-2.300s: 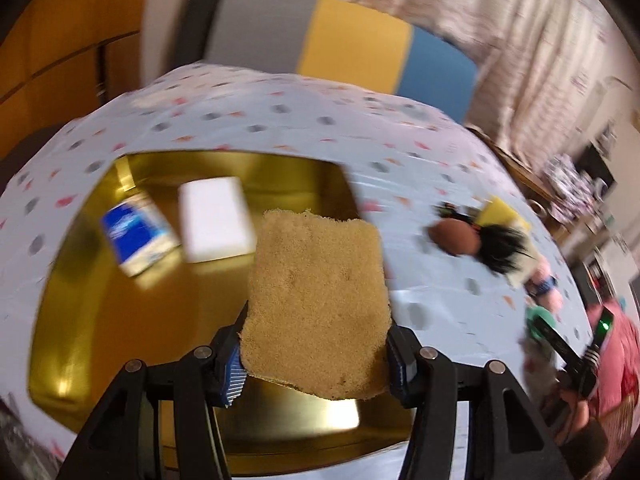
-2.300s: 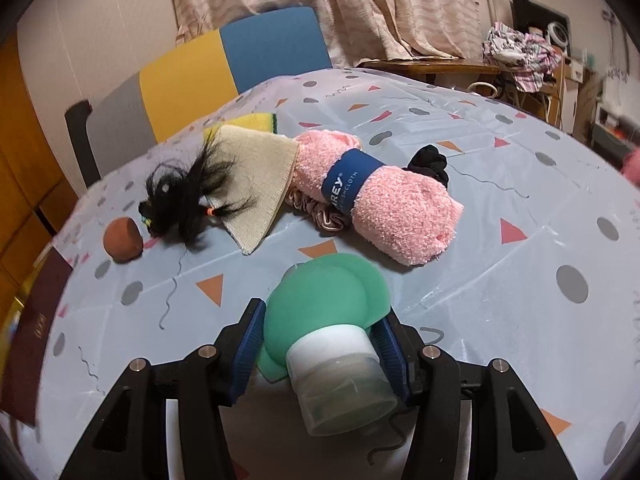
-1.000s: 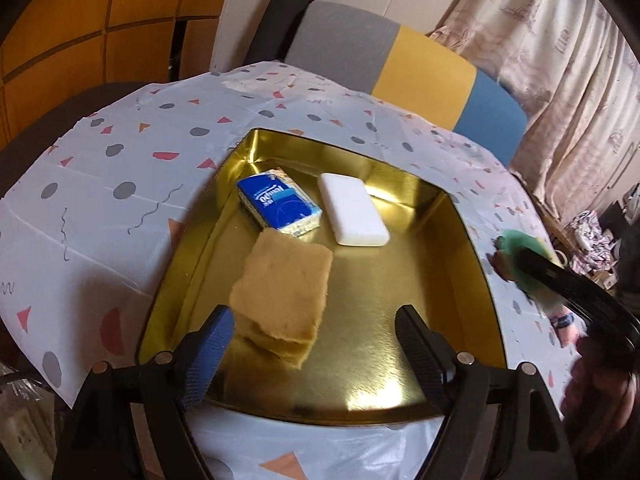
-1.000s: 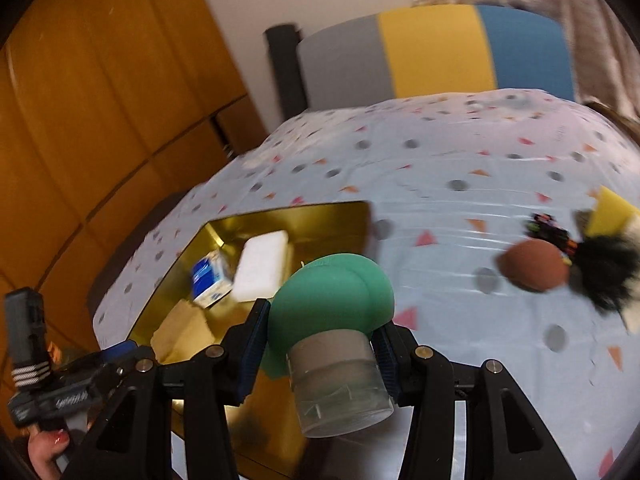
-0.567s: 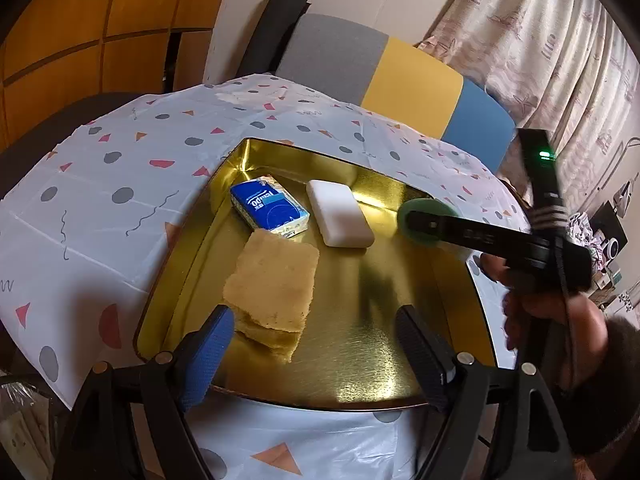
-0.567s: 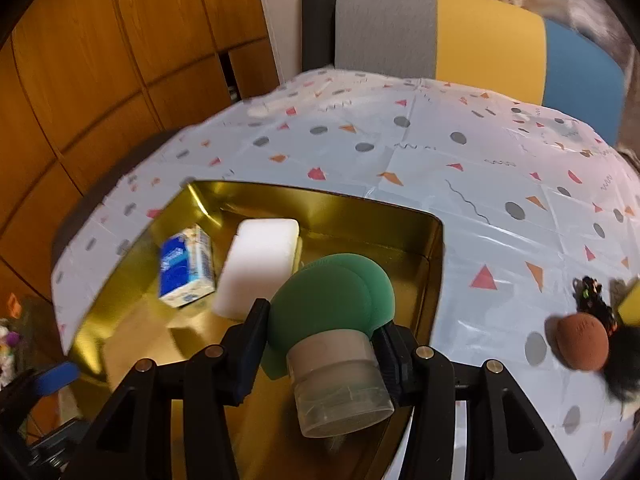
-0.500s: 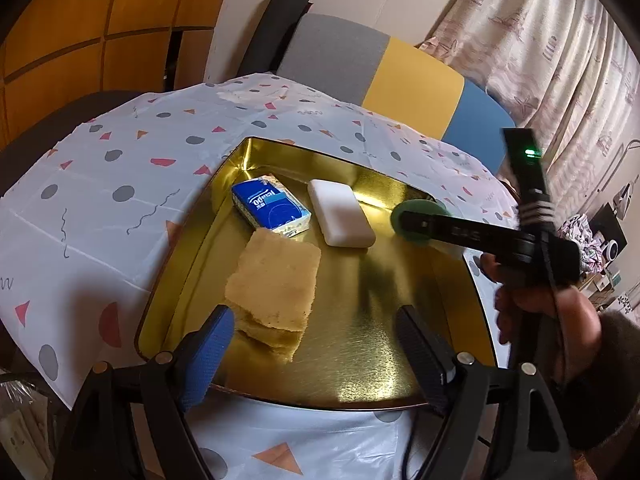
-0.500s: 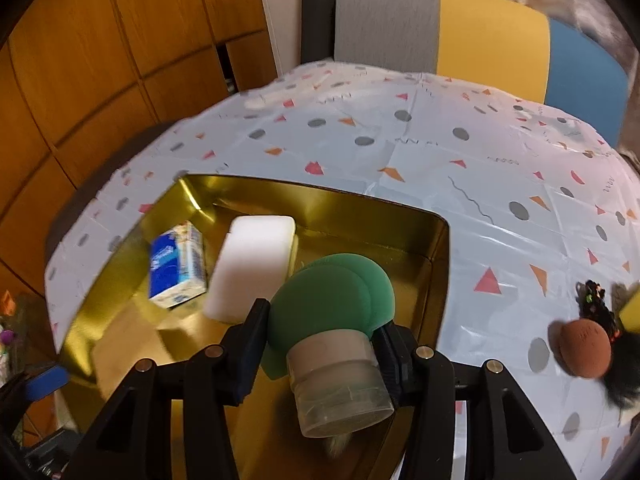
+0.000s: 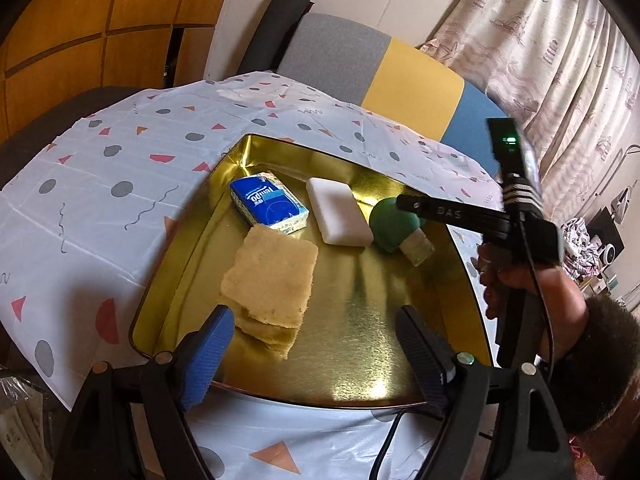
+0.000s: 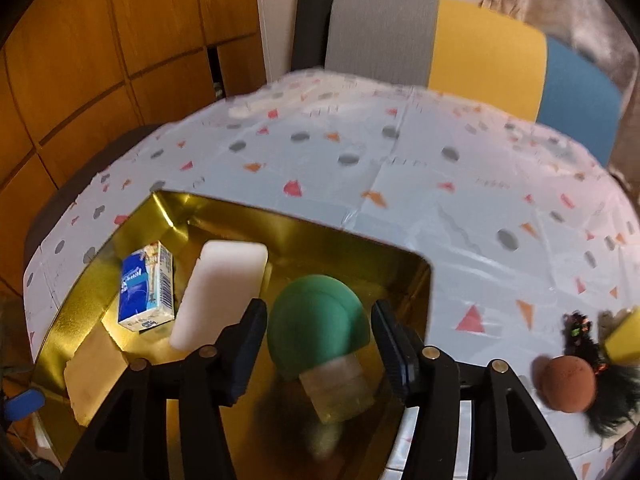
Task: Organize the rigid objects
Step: 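Lower the green-capped bottle into the tray and open the right gripper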
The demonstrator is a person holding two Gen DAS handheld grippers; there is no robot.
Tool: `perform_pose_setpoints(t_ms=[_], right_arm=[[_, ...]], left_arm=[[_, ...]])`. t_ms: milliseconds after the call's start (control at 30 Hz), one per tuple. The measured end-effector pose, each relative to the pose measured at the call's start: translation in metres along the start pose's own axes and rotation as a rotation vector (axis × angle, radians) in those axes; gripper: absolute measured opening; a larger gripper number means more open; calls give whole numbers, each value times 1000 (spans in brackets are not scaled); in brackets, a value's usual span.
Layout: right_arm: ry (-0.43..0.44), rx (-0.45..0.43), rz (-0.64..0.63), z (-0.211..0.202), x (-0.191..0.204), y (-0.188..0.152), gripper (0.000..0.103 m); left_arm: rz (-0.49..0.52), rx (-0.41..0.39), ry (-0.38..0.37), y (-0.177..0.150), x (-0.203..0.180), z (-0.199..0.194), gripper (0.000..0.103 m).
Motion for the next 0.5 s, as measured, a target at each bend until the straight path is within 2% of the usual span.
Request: perform_pose_setpoints(t_ms=[133, 267, 500], right_arm=[[-3, -79, 27, -31, -8, -7, 69], [-13, -106, 52, -52, -17, -19, 71], [-39, -90, 110, -71, -40, -51, 72]], left_arm=[[0, 9, -15, -3, -5, 2, 83], [18, 13, -22, -5, -14, 1, 83], [53, 25, -44, -12, -32, 1, 83]])
Point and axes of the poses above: each gripper's, at about its wrist camera, not at the fingertips, and z roughly the way its jaws point, x to its left, y to its top, the point moved 4 cm from there along z, roughly the way its jaws point, and after that the axes turned 5 degrees about -y, right-handed, at the moved point
